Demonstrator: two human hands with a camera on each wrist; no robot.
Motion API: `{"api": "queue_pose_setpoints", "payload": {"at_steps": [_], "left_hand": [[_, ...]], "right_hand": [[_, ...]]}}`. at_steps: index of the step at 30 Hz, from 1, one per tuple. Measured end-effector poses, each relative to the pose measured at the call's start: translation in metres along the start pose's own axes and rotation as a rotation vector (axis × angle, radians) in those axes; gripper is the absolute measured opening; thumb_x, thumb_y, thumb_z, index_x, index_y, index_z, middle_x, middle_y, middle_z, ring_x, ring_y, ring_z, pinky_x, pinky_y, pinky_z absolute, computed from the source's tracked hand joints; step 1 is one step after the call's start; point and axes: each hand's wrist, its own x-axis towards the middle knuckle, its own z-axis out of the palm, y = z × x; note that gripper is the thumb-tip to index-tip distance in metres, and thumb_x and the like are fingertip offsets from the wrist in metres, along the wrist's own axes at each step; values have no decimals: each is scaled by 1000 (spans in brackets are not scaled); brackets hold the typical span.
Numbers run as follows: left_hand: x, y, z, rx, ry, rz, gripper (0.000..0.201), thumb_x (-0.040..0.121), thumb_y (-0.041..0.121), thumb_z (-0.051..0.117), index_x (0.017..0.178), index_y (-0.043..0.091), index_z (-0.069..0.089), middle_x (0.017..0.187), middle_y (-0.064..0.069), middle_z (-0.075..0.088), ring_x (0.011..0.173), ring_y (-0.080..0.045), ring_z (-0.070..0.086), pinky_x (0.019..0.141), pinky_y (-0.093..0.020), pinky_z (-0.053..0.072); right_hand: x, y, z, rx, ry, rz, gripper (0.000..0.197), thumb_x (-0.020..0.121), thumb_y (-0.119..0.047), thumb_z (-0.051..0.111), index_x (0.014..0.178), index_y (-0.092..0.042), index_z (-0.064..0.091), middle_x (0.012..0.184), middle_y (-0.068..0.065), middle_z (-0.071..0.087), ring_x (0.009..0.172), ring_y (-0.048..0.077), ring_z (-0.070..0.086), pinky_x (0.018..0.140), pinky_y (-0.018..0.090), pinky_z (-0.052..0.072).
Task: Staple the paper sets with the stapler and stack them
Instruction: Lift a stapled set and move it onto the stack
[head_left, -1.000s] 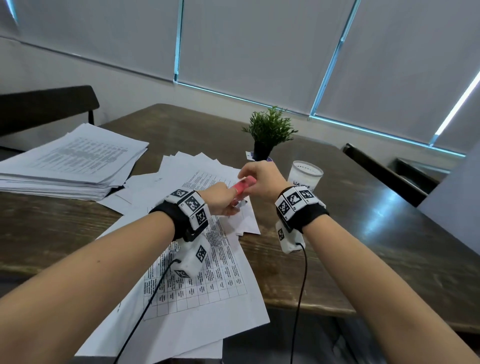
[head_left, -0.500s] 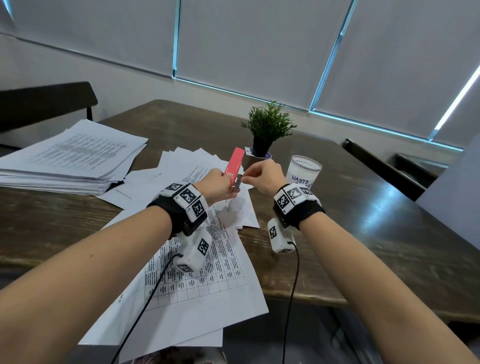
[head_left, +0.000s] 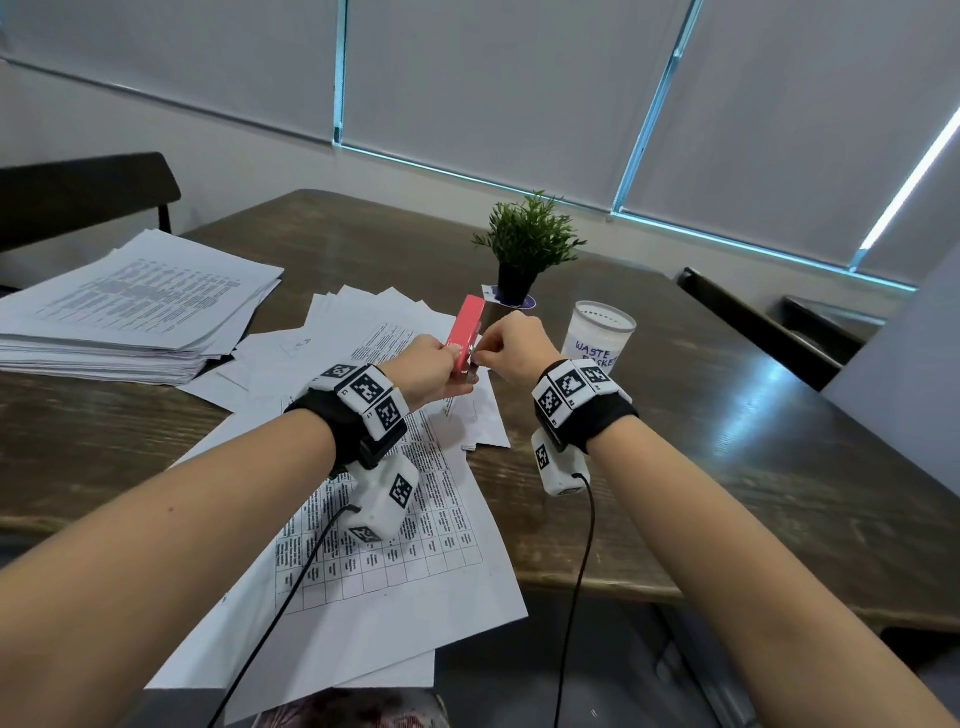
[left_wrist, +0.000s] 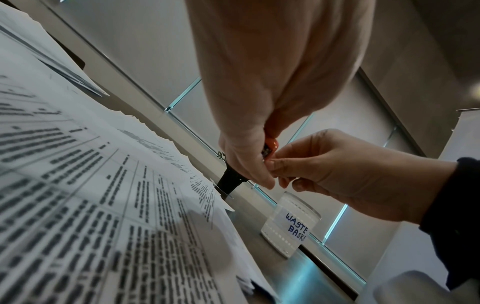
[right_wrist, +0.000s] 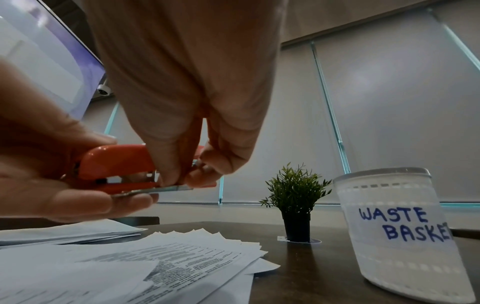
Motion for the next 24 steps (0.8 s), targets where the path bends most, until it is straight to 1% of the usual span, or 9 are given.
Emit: {"api": "queue_pose_setpoints", "payload": {"at_steps": [2,5,8,11,14,16,18,21,24], "left_hand": [[0,-3,2,10,-5,0,26,105,10,35,109,-9,52,88,-15,59,82,-17,62,77,-28,57],[-1,-3,7,32,-3,15,28,105,11,34,112,-10,53,95,-18,59,86,-20,62,79,-29,57],[2,0,9,63,9,43,27,105,9,33,109,-8,53,96,-17,58,83,-21,60,83,-33,54],[8,0,5,162,52,56,24,101,1,37,82,2,52,86,-13,57,84,-25,59,92,-42,51],[9,-7,-1,277,104,71,29,101,4,39,73,9,48,83,-13,56,87,-28,56,88,-42,53],[8,-10,-3,329,95,66,26,101,8,39,79,5,52,93,-20,58,87,-28,58,88,-44,54],[10,-12,-4,377,71,39,20,101,12,43,98,-3,55,109,-26,59,96,-29,61,93,-46,54],[11,-10,-5,452,65,3,31,100,16,48,122,-6,51,125,-24,56,112,-36,60,96,-47,52],[13,-8,-5,477,48,14,32,100,15,49,123,-8,51,124,-26,56,113,-39,60,97,-48,51]], "right_hand": [[2,2,-1,-53,-32,2,15,90,-12,64,95,-2,73,95,14,71,82,18,59,71,24,40],[1,5,-1,-163,-115,-53,22,97,-12,49,109,2,62,110,20,60,99,32,57,78,29,38],[-1,12,-1,-153,-110,-124,21,100,-11,45,107,4,58,105,20,52,96,33,53,76,25,33],[-1,23,-11,-4,54,-144,17,97,-10,51,97,2,63,102,15,61,87,21,52,75,22,34],[10,40,-32,103,341,-10,15,96,-12,55,99,-3,67,102,11,68,91,22,59,76,19,34],[19,57,-45,115,474,160,17,96,-13,53,101,-4,66,103,10,68,96,22,59,79,23,37],[27,78,-54,82,553,286,17,96,-11,51,99,-4,66,105,11,69,103,27,60,85,30,41],[35,105,-55,15,560,397,20,97,-8,48,98,-3,67,106,15,68,106,31,59,86,34,43],[36,124,-51,-50,520,454,24,98,-8,47,103,-1,69,110,18,68,110,34,59,90,35,45]]}}
